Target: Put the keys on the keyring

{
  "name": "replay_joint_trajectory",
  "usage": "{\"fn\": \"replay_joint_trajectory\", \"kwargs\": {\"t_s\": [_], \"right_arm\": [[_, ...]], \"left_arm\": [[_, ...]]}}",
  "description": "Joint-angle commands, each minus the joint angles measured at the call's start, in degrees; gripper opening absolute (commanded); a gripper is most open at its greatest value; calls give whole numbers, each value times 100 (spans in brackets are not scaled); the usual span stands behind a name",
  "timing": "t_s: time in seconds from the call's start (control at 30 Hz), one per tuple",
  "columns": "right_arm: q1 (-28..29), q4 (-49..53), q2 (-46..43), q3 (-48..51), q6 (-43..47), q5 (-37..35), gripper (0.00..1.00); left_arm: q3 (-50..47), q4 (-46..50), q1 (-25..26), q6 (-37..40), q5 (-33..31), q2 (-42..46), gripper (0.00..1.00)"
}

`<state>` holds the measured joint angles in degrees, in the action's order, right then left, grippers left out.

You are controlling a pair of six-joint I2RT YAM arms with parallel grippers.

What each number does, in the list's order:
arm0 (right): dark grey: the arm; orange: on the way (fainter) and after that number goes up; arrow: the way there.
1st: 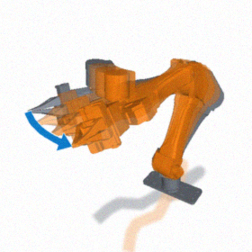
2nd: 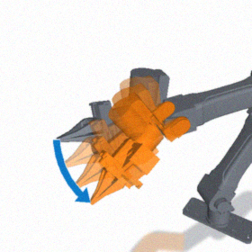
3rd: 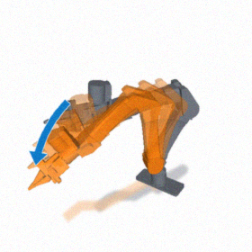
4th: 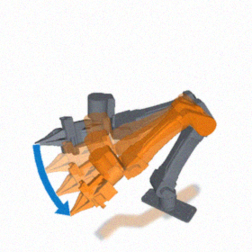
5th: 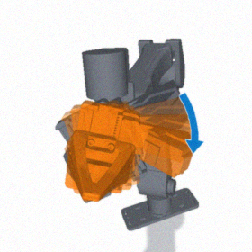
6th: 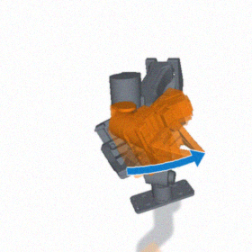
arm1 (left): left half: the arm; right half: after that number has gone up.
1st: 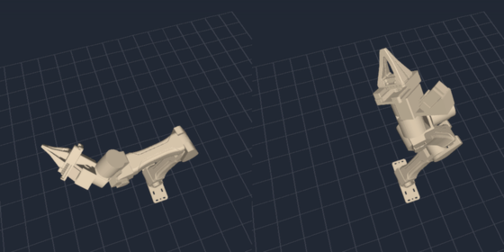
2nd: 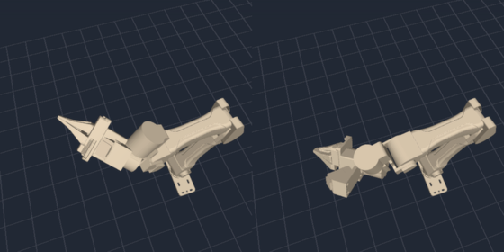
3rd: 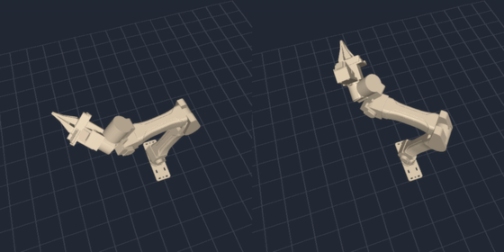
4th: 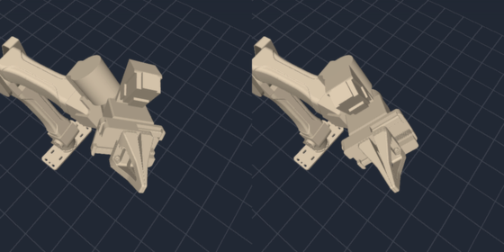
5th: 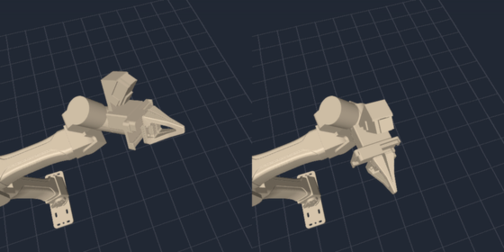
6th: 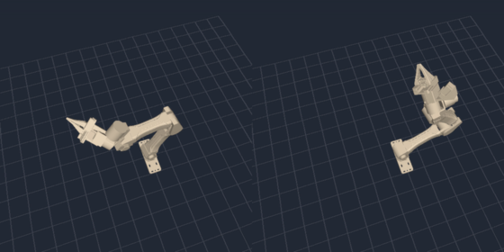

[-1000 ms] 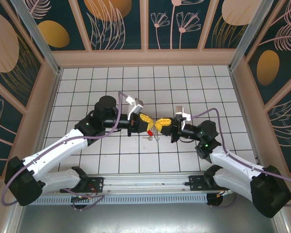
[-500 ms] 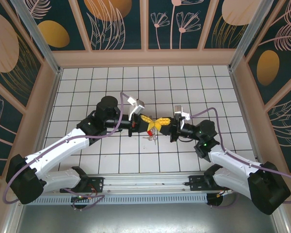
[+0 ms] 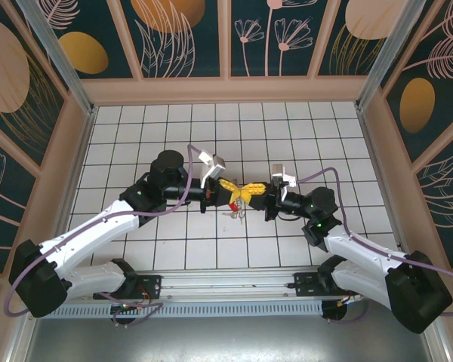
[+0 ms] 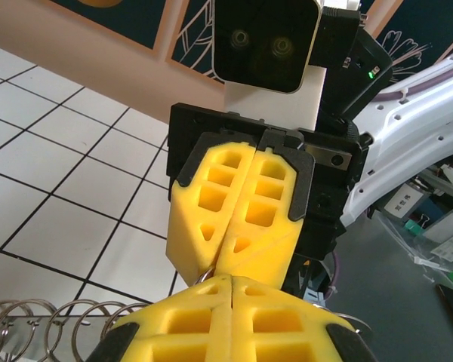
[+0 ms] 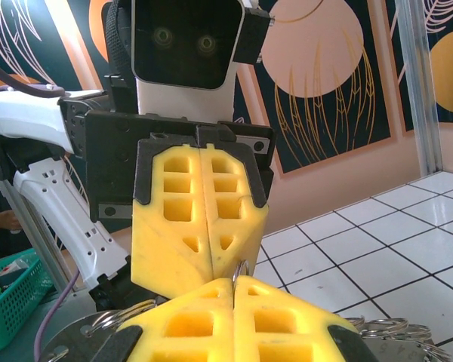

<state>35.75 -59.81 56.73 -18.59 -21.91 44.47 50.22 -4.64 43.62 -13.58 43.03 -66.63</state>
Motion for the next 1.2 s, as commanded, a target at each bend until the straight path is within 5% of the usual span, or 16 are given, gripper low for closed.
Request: {"fn": "replay_joint_trajectory", "kwargs": {"t_s": [0.0, 0.17, 0.4, 0.9, 1.17], "right_arm": [[97, -558, -188, -4, -32, 65, 0], [94, -523, -205, -13, -32, 110, 0], [96, -406, -259, -23, -15, 167, 0], [99, -337, -275, -75, -41, 229, 0], [100, -359, -151, -119, -41, 253, 0]], "left_arm": [[-117, 84, 5, 189, -419, 143, 0], [-143, 174, 6, 199, -505, 231, 24], [-168, 205, -1, 266, -600, 309, 32], [-243, -18, -4, 221, -439, 276, 31], [-135, -70, -9, 250, -132, 120, 19]]}}
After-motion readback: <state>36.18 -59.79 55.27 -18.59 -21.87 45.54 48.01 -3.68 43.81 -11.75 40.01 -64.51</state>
